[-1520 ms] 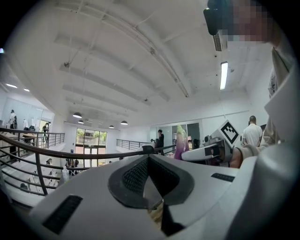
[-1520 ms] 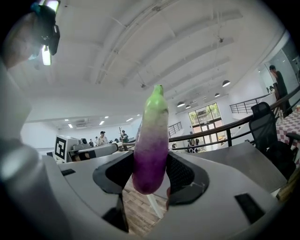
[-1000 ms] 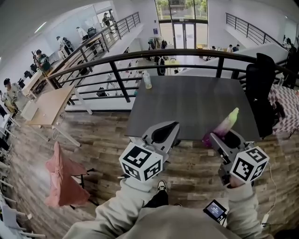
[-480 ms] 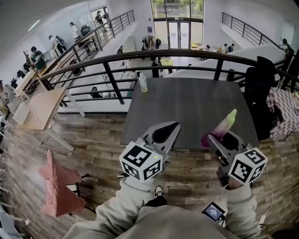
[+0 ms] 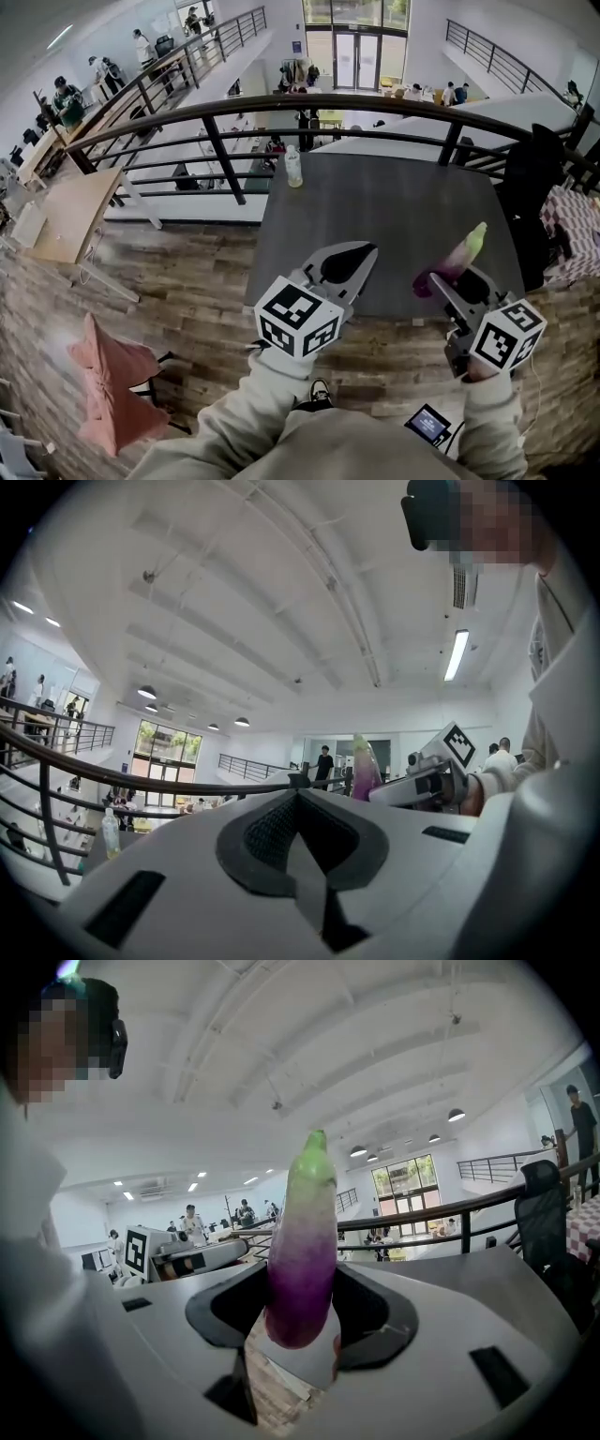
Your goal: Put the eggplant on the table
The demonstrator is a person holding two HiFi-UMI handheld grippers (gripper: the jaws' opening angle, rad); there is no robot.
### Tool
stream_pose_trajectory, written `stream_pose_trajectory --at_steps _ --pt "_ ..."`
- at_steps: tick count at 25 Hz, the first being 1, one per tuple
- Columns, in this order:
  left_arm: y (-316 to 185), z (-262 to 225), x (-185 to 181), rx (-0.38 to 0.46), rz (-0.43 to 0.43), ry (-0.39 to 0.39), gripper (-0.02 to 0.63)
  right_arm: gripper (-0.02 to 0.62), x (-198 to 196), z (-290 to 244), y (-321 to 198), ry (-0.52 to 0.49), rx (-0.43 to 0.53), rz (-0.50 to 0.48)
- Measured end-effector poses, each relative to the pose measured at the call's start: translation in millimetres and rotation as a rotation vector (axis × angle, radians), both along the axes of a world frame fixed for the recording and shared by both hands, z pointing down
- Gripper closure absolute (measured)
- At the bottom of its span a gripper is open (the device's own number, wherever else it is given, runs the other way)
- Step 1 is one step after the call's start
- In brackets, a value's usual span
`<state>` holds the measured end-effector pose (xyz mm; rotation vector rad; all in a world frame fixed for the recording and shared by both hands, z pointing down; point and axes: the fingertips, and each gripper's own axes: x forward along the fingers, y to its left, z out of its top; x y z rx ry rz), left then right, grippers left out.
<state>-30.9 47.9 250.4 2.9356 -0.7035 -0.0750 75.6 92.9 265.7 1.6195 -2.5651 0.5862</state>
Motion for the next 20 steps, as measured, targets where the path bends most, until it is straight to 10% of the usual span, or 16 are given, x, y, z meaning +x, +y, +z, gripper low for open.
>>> stream_pose_trajectory --at_steps 20 --pt "-74 -3 -19 -0.027 0.002 0.029 0.604 0.367 -11 -10 -85 0.015 -0.011 0.005"
